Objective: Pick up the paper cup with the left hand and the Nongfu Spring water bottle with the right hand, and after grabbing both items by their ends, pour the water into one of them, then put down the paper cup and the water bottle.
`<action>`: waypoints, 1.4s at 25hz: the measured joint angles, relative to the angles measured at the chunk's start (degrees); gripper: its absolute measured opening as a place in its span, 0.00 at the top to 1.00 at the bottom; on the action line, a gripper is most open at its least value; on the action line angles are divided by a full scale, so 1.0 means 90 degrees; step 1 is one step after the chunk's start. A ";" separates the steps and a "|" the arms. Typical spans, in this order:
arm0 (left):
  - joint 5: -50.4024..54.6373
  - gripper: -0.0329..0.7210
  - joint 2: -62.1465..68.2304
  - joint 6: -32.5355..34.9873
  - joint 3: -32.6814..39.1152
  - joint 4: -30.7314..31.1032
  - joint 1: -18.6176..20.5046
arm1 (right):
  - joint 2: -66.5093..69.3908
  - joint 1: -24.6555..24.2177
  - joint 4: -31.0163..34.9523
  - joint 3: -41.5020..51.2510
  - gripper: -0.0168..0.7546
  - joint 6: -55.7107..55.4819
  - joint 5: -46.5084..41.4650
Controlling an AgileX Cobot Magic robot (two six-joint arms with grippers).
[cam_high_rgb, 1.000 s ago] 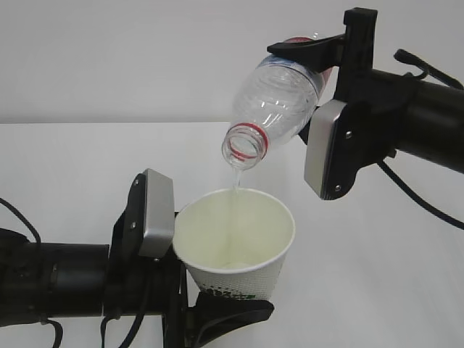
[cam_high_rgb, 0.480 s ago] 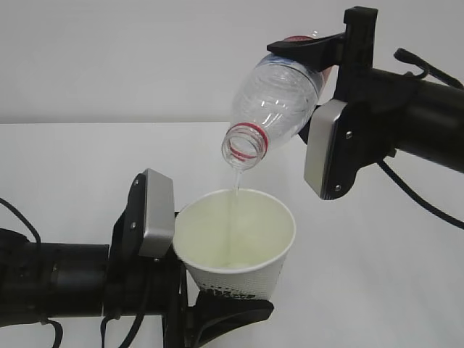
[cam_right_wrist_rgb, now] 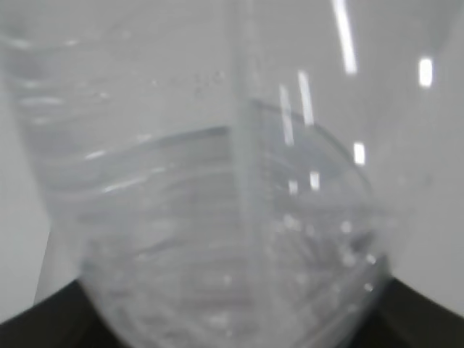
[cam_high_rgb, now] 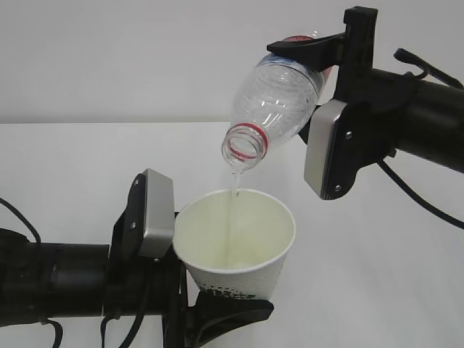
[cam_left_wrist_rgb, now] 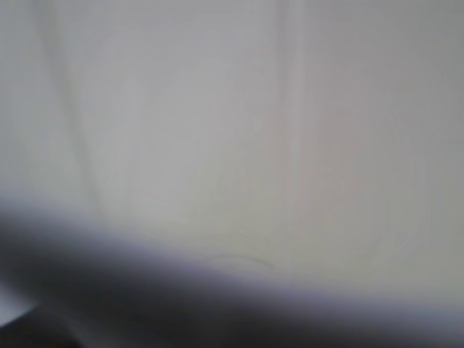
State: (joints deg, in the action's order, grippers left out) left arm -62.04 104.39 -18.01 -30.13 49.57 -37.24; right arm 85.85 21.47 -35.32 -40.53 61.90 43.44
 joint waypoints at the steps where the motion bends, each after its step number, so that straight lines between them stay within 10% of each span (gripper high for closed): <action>1: 0.0000 0.29 0.0000 0.0000 0.0000 0.0000 0.0000 | 0.0000 0.0000 0.0000 0.0000 0.36 0.0000 0.0000; 35: 0.0000 0.29 0.0000 0.0000 0.0000 -0.0015 0.0000 | 0.0000 0.0000 0.0000 0.0000 0.36 0.0070 0.0039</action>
State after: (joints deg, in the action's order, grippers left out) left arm -62.04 104.39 -18.01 -30.13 49.43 -37.24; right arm 85.85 21.47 -35.32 -40.53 62.53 43.79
